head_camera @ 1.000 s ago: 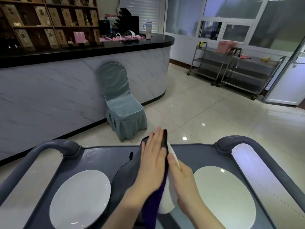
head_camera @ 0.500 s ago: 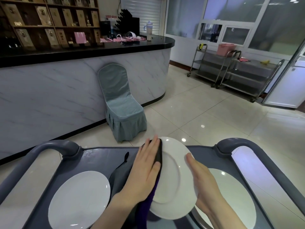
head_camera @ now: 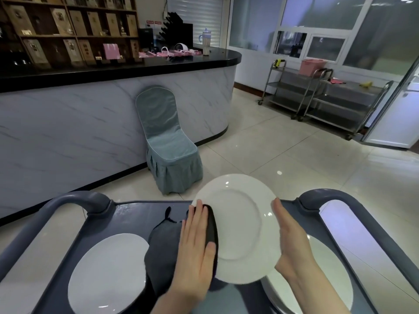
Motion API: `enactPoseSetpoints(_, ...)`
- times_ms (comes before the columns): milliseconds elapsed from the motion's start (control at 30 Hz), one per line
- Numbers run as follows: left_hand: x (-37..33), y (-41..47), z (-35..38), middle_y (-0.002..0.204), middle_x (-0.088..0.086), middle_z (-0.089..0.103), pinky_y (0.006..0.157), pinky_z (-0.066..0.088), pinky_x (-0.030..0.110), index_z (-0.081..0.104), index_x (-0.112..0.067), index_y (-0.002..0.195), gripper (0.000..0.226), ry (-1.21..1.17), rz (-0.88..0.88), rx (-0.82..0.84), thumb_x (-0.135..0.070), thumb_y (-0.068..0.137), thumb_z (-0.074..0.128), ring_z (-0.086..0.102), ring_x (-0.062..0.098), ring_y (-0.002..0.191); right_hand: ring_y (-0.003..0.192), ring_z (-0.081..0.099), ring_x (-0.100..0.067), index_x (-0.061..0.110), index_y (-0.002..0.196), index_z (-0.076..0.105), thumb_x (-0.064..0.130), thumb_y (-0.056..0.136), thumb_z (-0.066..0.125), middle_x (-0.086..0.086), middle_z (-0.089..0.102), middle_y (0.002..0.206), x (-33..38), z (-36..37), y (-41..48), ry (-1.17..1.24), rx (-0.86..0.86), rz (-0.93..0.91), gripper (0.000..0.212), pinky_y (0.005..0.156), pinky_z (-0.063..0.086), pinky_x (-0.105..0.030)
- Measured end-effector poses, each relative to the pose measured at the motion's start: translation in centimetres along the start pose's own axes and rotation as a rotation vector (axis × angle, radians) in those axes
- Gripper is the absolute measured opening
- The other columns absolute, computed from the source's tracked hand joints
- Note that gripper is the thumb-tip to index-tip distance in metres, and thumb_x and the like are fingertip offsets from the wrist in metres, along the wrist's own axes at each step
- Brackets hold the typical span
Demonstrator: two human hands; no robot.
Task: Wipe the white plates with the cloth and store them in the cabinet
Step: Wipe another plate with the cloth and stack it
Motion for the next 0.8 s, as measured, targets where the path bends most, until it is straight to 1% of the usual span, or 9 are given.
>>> enactPoseSetpoints(100, -1.7, -1.5, 2.2, 0.165, -0.005, 0.003, 0.119, 0.006, 0.042, 0.0, -0.025, 0.157, 0.075, 0.206, 0.055, 0.003, -0.024, 0.089, 0.033, 0.003, 0.02, 0.152, 0.112, 0.067, -0.036, 0.007, 0.127, 0.063, 0.05, 0.095, 0.05, -0.018, 0.069, 0.122, -0.6, 1.2, 0.5, 0.133, -0.071, 0.052, 0.056, 0.1, 0.047, -0.05)
enactPoseSetpoints(167, -2.7, -1.6, 3.0, 0.165, -0.002, 0.004, 0.117, 0.011, 0.045, 0.0, -0.022, 0.157, 0.078, 0.265, 0.059, 0.04, -0.023, 0.087, 0.034, 0.006, 0.022, 0.152, 0.11, 0.067, -0.037, 0.008, 0.125, 0.063, 0.051, 0.094, 0.053, -0.017, 0.071, 0.118, -1.0, 1.8, 0.7, 0.17, -0.131, 0.036, 0.054, 0.102, 0.047, -0.051)
enactPoseSetpoints(233, -3.6, -0.9, 3.4, 0.165, -0.001, 0.005, 0.115, 0.014, 0.046, -0.001, -0.021, 0.157, 0.08, 0.325, 0.071, 0.095, -0.022, 0.086, 0.035, 0.006, 0.021, 0.152, 0.1, 0.072, -0.032, 0.009, 0.115, 0.068, 0.049, 0.095, 0.055, -0.014, 0.075, 0.106, -1.4, 2.4, 0.7, 0.151, -0.169, 0.003, 0.047, 0.097, 0.051, -0.048)
enactPoseSetpoints(300, -4.1, 0.0, 3.2, 0.165, -0.002, 0.005, 0.116, 0.014, 0.045, -0.003, -0.022, 0.157, 0.08, 0.372, 0.115, 0.141, -0.021, 0.087, 0.036, 0.006, 0.019, 0.152, 0.087, 0.075, -0.024, 0.014, 0.103, 0.069, 0.048, 0.096, 0.055, -0.006, 0.078, 0.089, -1.7, 2.9, 0.5, 0.119, -0.181, -0.027, 0.038, 0.085, 0.055, -0.04)
enactPoseSetpoints(367, -3.9, 0.4, 2.8, 0.165, -0.005, 0.004, 0.118, 0.011, 0.041, -0.004, -0.025, 0.157, 0.078, 0.357, 0.159, 0.183, -0.02, 0.089, 0.035, 0.004, 0.017, 0.152, 0.084, 0.073, -0.022, 0.015, 0.097, 0.067, 0.047, 0.097, 0.055, -0.002, 0.078, 0.079, -1.7, 3.1, 0.5, 0.113, -0.188, -0.032, 0.034, 0.08, 0.055, -0.039)
enactPoseSetpoints(467, -2.4, -0.1, 2.0, 0.165, -0.008, 0.001, 0.121, 0.003, 0.033, -0.003, -0.03, 0.157, 0.077, 0.277, 0.152, 0.194, -0.017, 0.09, 0.034, 0.003, 0.016, 0.152, 0.091, 0.072, -0.029, 0.01, 0.105, 0.068, 0.045, 0.097, 0.056, -0.009, 0.078, 0.089, -1.2, 3.1, 0.8, 0.135, -0.193, -0.022, 0.038, 0.081, 0.055, -0.043)
enactPoseSetpoints(600, -0.6, -1.1, 1.4, 0.164, -0.013, -0.001, 0.121, 0.001, 0.03, -0.002, -0.033, 0.156, 0.073, 0.19, 0.06, 0.127, -0.019, 0.093, 0.031, 0.002, 0.013, 0.151, 0.096, 0.071, -0.03, 0.01, 0.111, 0.066, 0.045, 0.096, 0.058, -0.008, 0.078, 0.098, -0.2, 2.2, 1.1, 0.193, -0.237, -0.067, 0.038, 0.078, 0.055, -0.043)
enactPoseSetpoints(667, -0.9, -1.2, 1.5, 0.165, -0.01, 0.003, 0.121, 0.003, 0.033, 0.001, -0.03, 0.157, 0.069, 0.178, 0.088, 0.147, -0.02, 0.095, 0.03, 0.003, 0.017, 0.152, 0.094, 0.072, -0.028, 0.01, 0.109, 0.067, 0.044, 0.096, 0.058, -0.007, 0.078, 0.094, -0.2, 2.1, 1.0, 0.184, -0.247, -0.078, 0.037, 0.076, 0.055, -0.041)
enactPoseSetpoints(800, -3.1, -0.2, 2.4, 0.165, -0.009, 0.005, 0.119, 0.009, 0.039, 0.002, -0.027, 0.157, 0.074, 0.331, 0.241, 0.284, -0.02, 0.091, 0.036, 0.002, 0.018, 0.152, 0.089, 0.072, -0.023, 0.012, 0.099, 0.068, 0.044, 0.098, 0.055, -0.004, 0.078, 0.083, -1.7, 2.6, 0.4, 0.108, -0.215, -0.053, 0.034, 0.077, 0.055, -0.039)
Point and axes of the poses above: each hand's wrist, its own y-axis towards the middle knuckle, its own z-axis out of the palm, x = y × z, the point moved 4 cm from there along y, towards the middle knuckle
